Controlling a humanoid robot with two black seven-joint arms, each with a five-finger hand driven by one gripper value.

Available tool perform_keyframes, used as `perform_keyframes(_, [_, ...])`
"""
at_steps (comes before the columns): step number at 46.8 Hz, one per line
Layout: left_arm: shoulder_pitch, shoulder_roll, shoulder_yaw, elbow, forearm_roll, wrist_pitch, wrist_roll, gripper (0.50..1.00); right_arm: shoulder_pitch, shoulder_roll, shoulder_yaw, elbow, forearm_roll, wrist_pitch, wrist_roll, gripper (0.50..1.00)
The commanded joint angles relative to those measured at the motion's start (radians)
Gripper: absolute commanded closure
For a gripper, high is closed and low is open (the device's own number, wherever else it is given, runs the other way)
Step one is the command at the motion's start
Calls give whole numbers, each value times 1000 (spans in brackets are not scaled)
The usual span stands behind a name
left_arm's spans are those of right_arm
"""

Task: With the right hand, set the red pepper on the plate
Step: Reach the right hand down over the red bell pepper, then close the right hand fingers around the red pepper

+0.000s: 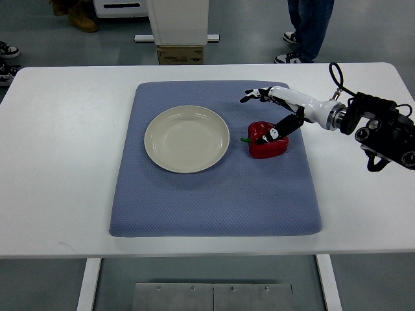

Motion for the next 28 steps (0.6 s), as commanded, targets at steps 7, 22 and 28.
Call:
perform_keyframes(7, [0, 0, 0, 0, 0, 0, 0, 500, 10, 0, -39, 0, -15, -2, -1, 505])
perform_keyframes(22, [0, 0, 0, 0, 0, 0, 0, 500, 9, 0, -64, -5, -41, -14, -4, 513])
perform_keyframes(28, [0, 0, 0, 0, 0, 0, 0, 500, 9, 0, -73, -6, -55, -21, -4, 517])
